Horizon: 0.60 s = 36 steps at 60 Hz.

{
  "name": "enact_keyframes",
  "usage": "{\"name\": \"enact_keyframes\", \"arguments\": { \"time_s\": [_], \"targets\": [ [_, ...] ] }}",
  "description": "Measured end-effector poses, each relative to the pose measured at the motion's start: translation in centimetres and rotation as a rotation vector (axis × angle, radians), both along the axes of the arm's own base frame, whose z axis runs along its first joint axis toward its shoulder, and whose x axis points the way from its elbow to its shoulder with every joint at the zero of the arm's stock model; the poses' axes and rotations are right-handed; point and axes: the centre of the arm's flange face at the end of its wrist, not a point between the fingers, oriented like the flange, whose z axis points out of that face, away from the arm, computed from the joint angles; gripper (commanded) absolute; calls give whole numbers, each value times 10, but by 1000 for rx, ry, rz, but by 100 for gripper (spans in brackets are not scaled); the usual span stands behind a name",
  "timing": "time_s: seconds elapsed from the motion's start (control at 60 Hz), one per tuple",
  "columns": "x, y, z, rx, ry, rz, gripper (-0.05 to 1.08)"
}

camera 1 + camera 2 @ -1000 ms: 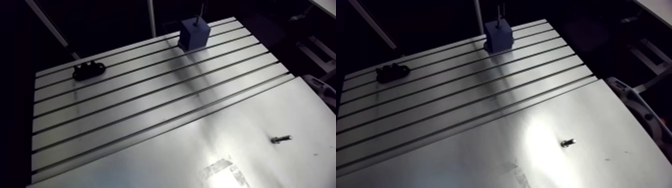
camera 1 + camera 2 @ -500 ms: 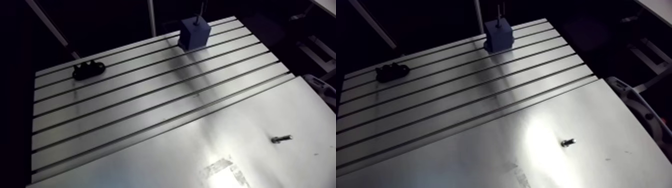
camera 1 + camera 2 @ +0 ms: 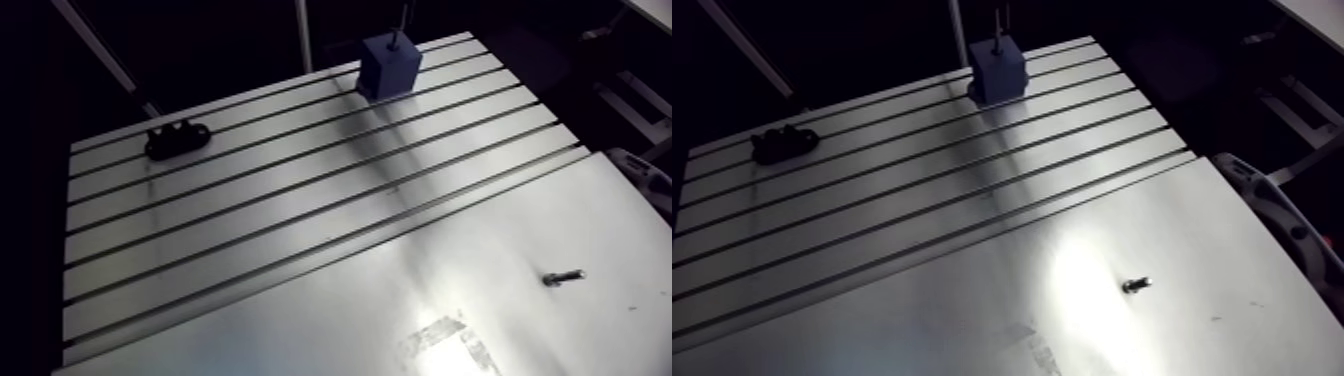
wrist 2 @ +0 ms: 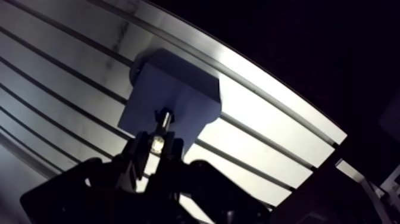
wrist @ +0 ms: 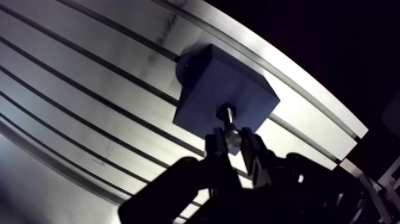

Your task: Pick up the M10 bolt and insert it into the hex recess until seated.

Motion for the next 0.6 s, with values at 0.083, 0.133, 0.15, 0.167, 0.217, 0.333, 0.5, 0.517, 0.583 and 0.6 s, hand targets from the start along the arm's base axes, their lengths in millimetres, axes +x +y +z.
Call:
{"name": "enact_keyframes", "arguments": {
  "time_s": [0.083,0.133,0.15,0.167,0.217,0.333,0.5,0.517,0.583,0.6],
  "targets": [
    [0,0,-1,-1,-1,0,103],
    [0,0,-2,-1,-2,-1,103],
    [0,0,-2,-1,-3,0,103],
    [0,0,-2,-1,-3,-1,103],
    [0,0,-3,-2,-4,-1,103],
    [0,0,-3,-2,-5,-1,103],
    [0,0,-4,-2,-5,0,103],
    [0,0,-4,-2,-6,0,103],
    [0,-1,-4,-2,-6,0,103],
    [0,-1,-4,-2,-6,-1,103]
  ]
}}
